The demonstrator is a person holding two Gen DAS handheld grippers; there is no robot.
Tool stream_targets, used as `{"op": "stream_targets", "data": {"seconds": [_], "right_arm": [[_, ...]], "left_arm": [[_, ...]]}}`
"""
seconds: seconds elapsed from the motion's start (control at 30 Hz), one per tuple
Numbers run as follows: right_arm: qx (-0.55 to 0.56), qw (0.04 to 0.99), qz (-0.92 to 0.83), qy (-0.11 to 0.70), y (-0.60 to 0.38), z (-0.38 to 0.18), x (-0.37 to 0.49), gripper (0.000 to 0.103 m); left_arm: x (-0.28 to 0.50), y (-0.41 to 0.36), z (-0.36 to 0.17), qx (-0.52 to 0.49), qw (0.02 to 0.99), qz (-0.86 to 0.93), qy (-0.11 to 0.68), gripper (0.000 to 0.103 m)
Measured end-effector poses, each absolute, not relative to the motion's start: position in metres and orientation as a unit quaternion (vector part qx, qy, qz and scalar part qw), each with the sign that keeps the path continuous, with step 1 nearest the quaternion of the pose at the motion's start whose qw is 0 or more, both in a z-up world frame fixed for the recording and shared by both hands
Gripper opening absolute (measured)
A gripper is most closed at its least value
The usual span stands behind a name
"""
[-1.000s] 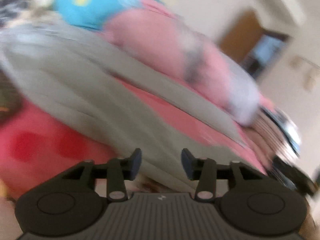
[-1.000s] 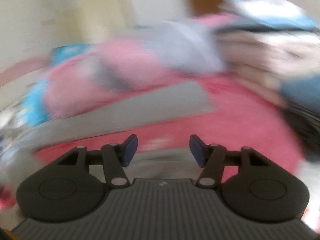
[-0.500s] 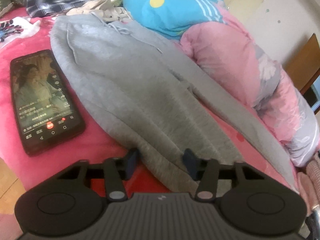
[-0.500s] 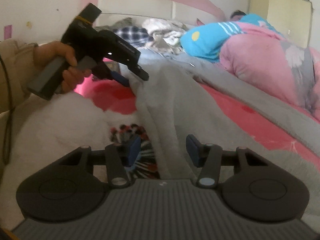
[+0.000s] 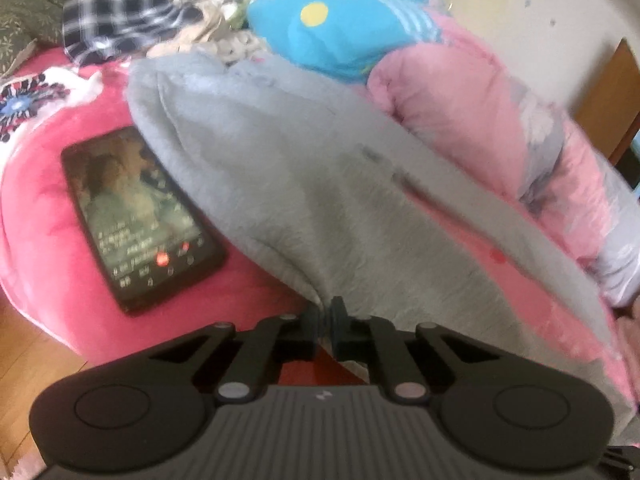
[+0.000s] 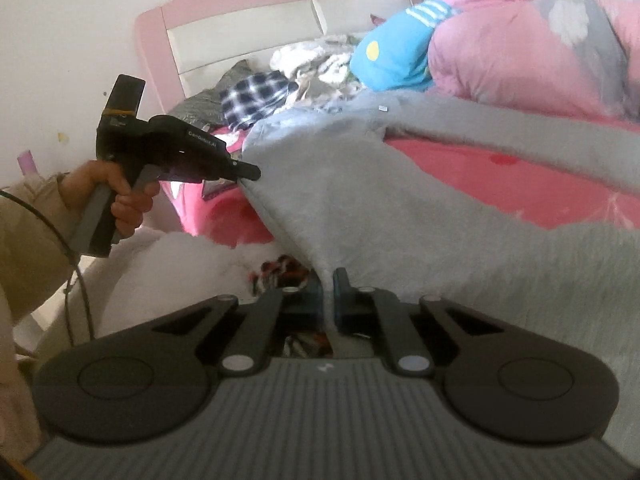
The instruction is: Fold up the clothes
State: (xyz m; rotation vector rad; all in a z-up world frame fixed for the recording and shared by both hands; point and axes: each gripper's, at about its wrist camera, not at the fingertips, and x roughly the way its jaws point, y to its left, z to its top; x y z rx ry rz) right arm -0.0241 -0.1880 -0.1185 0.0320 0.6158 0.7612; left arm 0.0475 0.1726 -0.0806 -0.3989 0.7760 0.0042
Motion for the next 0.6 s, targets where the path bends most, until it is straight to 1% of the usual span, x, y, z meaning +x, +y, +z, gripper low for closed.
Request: {"op": "stream_targets", "data": {"seconds": [0.1, 0.17, 0.2, 0.27, 0.3, 0.53, 0.6], "right_arm": [[0.034, 0.876, 0.36, 0.319, -0.19, -0.128, -0.019, 0.004], [0.055, 0.872, 0.358, 0.329, -0.193, -0.132, -0.017, 0.005], [0.057, 0.871, 0.358, 0.331, -0.194, -0.13, -0.019, 0.006], [0.059, 0.869, 0.36, 0.334, -0.197, -0.128, -0.024, 0.011], [0.064, 0.868, 0.359, 0.336, -0.199, -0.128, -0.026, 0.013], [0.141, 0.868, 0.33, 0.344, -0.237, -0.124, -0.049, 0.024], [0.173, 0.87, 0.313, 0.341, -0.255, -0.123, -0.06, 0.025]], "left_arm": [[0.044, 0.17, -0.077, -0.179, 0.91, 0.004, 0.375, 0.008], [0.042, 0.169, -0.075, -0.17, 0.912, 0.005, 0.373, 0.014], [0.041, 0.168, -0.073, -0.166, 0.913, 0.006, 0.373, 0.015], [0.034, 0.167, -0.069, -0.157, 0.917, 0.011, 0.367, 0.022], [0.031, 0.167, -0.066, -0.153, 0.919, 0.015, 0.363, 0.024], [0.01, 0.161, -0.047, -0.132, 0.938, 0.022, 0.32, 0.024], [0.007, 0.155, -0.04, -0.127, 0.943, 0.015, 0.307, 0.024]]}}
